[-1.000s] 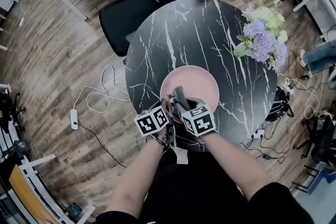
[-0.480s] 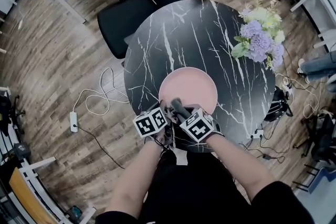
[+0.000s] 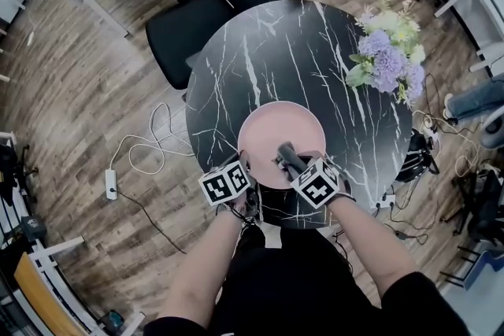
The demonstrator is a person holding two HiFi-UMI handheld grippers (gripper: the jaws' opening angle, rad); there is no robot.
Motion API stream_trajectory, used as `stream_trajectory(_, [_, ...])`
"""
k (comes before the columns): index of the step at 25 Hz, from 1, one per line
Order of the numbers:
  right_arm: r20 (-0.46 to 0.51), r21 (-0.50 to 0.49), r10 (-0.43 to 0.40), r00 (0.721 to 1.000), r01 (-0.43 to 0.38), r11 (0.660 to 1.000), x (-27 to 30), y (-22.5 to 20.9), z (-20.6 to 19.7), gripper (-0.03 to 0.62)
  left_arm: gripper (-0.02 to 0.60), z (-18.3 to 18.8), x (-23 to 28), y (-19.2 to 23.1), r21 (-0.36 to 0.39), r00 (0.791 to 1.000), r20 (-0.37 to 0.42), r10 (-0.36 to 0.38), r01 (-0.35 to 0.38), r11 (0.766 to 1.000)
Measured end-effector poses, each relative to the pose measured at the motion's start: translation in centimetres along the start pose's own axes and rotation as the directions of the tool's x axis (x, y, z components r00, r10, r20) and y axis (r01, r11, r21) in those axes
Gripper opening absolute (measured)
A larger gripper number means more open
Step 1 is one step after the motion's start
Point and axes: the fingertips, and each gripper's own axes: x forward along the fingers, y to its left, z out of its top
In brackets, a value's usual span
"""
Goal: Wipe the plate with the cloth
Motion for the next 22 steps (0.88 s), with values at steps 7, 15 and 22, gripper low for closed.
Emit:
stream_trajectory(7, [-0.045, -0.103, -0.17, 0.984, 0.165, 0.981, -0.6, -4.5, -0.7, 0.11, 0.029, -0.1, 0.1, 0.0, 0.011, 1.0, -0.002, -0.001, 0.001, 1.0])
stream_trajectory(15, [-0.032, -0.175, -0.269, 0.962, 0.26, 0.95, -0.6, -7.4, 0.1, 0.11, 0.031, -0.1, 0.0, 0.0, 0.015, 1.0, -0.001, -0.005, 0.006, 1.0])
stream_trajectory(22, [0.014, -0.192, -0.342, 0.94, 0.338, 0.921, -0.5, -9.3, 1.5, 0.112, 0.031, -0.1, -0.1, 0.0, 0.018, 1.0, -0.002, -0.012, 0.012, 1.0])
